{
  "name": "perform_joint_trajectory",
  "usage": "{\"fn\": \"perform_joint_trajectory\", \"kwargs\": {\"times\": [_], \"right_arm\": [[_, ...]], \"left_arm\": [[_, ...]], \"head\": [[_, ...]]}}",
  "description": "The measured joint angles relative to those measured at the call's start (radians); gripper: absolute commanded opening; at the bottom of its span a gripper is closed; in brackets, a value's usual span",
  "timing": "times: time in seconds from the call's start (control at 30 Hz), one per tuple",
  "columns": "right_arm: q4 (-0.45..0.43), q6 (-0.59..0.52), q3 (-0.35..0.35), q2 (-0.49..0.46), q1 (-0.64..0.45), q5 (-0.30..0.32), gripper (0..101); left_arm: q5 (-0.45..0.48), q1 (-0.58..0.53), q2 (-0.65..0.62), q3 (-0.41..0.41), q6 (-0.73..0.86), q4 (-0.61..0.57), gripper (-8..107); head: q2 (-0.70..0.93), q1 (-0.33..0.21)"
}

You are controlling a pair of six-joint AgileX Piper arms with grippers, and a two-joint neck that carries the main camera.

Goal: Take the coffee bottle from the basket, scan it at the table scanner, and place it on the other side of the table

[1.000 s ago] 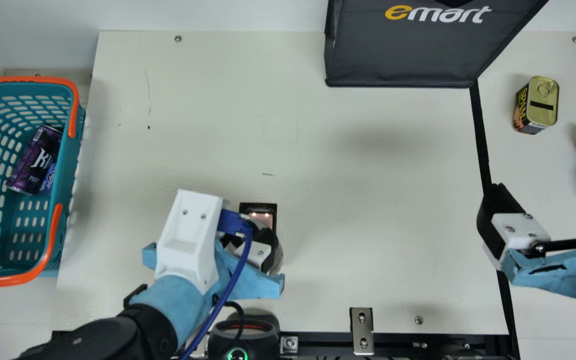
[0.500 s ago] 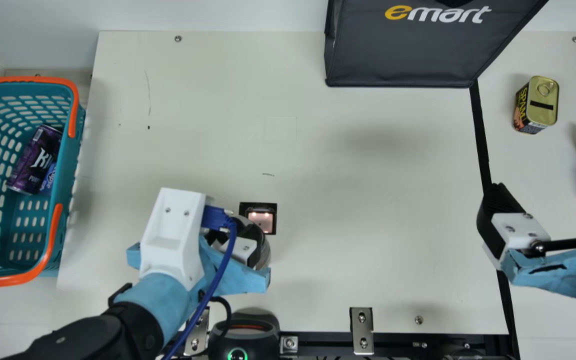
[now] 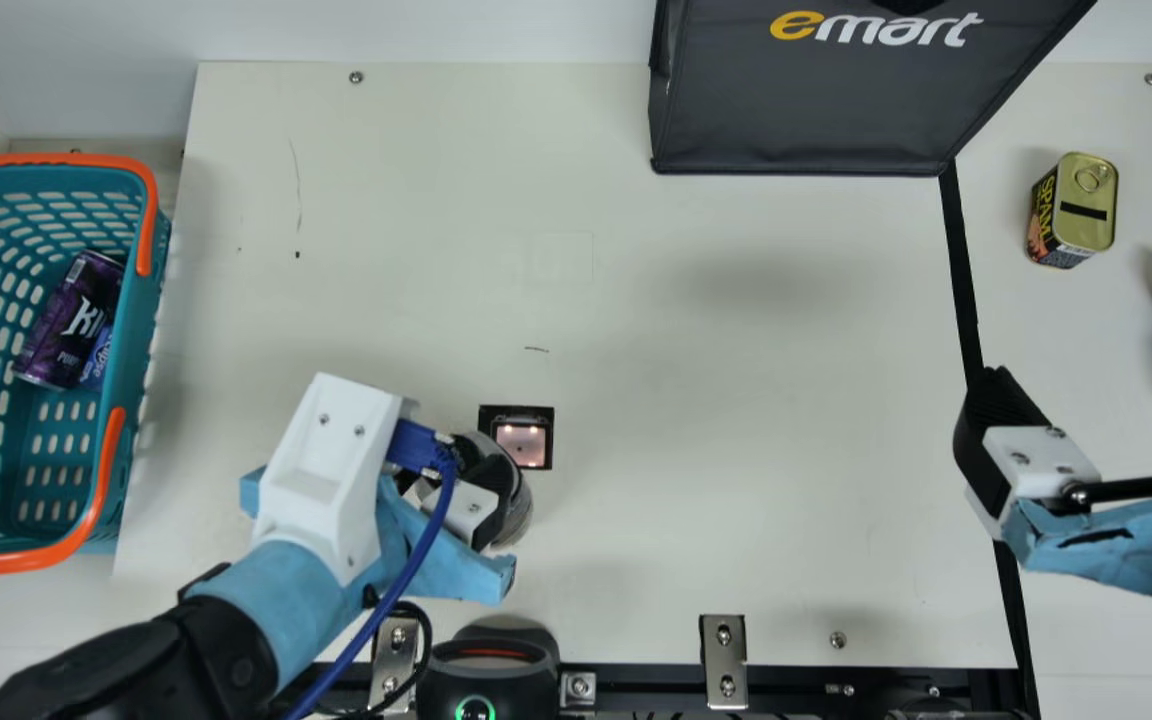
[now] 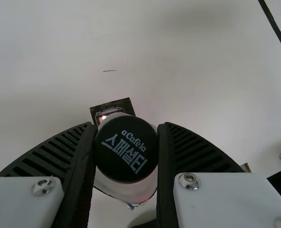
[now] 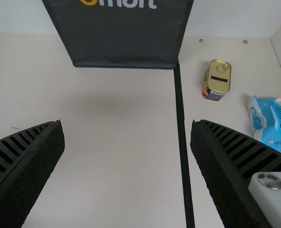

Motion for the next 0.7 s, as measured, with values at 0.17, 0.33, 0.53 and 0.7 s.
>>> {"fn": "perform_joint_trajectory", "kwargs": {"times": [0.17,0.33,0.53,0.7], "right_arm": [[0.000,0.000,0.000,0.000,0.000,0.000,95],[0.000,0.000,0.000,0.000,0.000,0.000,95],[0.000,0.000,0.000,0.000,0.000,0.000,95],[0.000,0.000,0.000,0.000,0.000,0.000,95]], "left_arm": [[-0.044,0.035,-0.026,0.015,0.136,-0.058,-8],[-0.082,0.068,-0.035,0.021,0.273,-0.124,-8],[-0.114,0.108,-0.039,0.022,0.450,-0.215,-8],[-0.130,0.153,-0.039,0.020,0.597,-0.293,-8]], "head": [[0.000,0.000],[0.000,0.000],[0.000,0.000],[0.000,0.000]]}}
